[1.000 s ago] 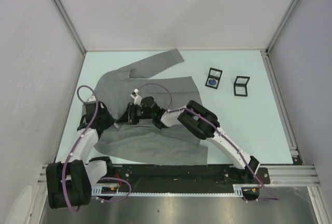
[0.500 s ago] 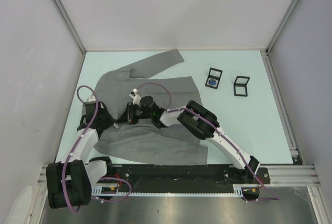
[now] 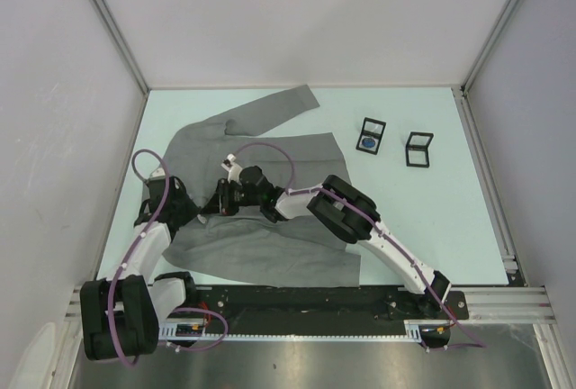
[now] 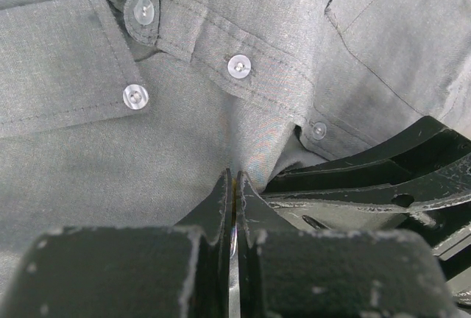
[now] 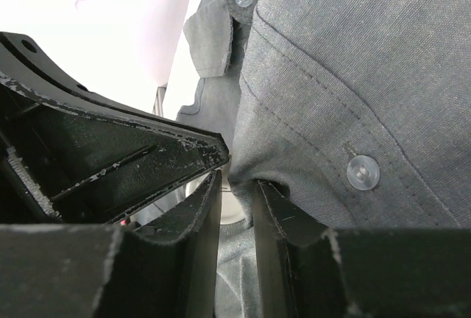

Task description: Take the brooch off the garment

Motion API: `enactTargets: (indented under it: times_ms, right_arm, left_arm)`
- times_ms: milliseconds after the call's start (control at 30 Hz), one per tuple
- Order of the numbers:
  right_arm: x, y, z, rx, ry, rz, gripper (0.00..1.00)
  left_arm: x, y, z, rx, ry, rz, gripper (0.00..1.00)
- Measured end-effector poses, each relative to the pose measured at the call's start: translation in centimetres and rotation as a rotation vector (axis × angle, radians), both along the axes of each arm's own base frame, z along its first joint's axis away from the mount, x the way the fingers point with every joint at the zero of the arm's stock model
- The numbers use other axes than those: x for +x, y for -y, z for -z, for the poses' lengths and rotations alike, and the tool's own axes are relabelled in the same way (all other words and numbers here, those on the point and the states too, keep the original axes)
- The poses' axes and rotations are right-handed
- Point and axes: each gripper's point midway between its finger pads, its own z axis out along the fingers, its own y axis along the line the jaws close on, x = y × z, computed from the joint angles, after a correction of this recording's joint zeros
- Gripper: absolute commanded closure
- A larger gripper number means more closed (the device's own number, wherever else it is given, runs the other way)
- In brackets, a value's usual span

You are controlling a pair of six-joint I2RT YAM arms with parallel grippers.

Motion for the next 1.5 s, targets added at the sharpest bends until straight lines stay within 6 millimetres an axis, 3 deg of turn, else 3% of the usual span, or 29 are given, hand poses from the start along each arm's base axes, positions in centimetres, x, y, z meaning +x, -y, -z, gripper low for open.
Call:
enactTargets:
  times_ms: [800, 1267, 1500]
  right_arm:
    - [-0.1, -0.1, 0.4, -0.040, 0.206, 0.033, 0.71]
    - [-0.4, -0.8, 0.6, -0.097, 0.416, 0.026, 0.71]
    - [-1.1, -0.3, 0.5, -0.084, 0.431, 0.026, 0.68]
  left_arm:
    - [0.1, -0.6, 1.1, -0.047, -0.035, -0.115, 1.00]
    - [0.1, -1.0, 0.9, -0.037, -0.031, -0.131, 1.00]
    - [-0.3, -0.9, 0.5, -0.025, -0.024, -0.113, 1.00]
